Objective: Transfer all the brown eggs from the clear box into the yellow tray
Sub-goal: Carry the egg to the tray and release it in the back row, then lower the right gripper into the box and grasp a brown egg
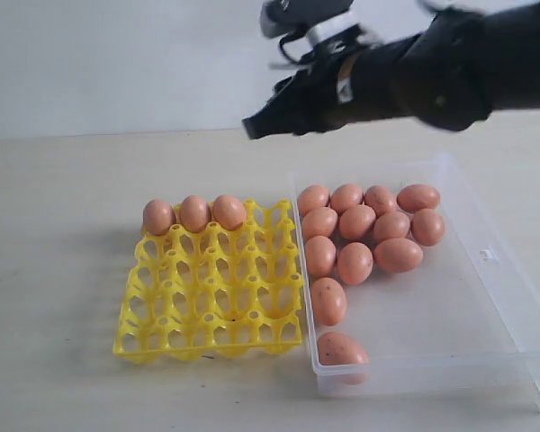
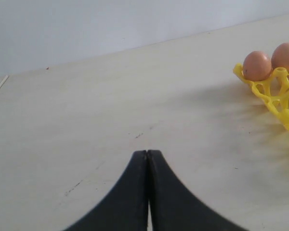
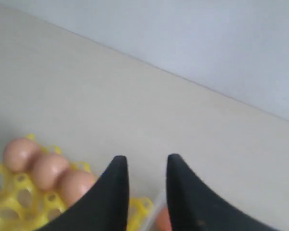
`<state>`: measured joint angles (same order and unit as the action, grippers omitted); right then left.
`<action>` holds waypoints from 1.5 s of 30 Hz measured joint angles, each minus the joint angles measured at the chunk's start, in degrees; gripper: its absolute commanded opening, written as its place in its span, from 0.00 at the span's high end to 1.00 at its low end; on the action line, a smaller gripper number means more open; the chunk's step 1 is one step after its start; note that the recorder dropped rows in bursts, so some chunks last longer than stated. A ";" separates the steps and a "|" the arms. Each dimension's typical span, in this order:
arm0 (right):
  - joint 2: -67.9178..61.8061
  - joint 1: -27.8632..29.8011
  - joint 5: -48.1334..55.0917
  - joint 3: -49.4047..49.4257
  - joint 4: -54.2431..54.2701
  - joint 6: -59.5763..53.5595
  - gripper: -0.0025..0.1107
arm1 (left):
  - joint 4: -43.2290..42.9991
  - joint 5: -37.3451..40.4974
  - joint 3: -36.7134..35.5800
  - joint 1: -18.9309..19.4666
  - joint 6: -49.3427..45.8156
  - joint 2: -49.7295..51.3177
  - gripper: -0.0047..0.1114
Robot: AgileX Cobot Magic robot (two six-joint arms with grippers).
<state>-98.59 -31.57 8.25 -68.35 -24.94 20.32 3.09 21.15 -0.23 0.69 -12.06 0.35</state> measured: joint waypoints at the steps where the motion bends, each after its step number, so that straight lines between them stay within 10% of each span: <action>1: 2.58 0.33 5.79 -0.22 0.94 -1.76 0.98 | 0.00 0.00 0.00 0.00 0.00 0.00 0.96; 7: 6.11 5.16 35.44 -0.23 8.87 -18.07 0.94 | 0.00 0.00 0.00 0.00 0.00 0.00 0.96; 15: -0.50 7.67 45.34 -0.10 19.24 -50.33 0.57 | 0.00 0.00 0.00 0.00 0.00 0.00 0.96; 45: -13.14 7.67 29.41 -0.10 12.36 -64.77 0.48 | 0.00 0.00 0.00 0.00 0.00 0.00 0.96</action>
<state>-111.74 -23.89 37.66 -68.45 -12.58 -44.45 3.09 21.15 -0.23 0.69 -12.06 0.35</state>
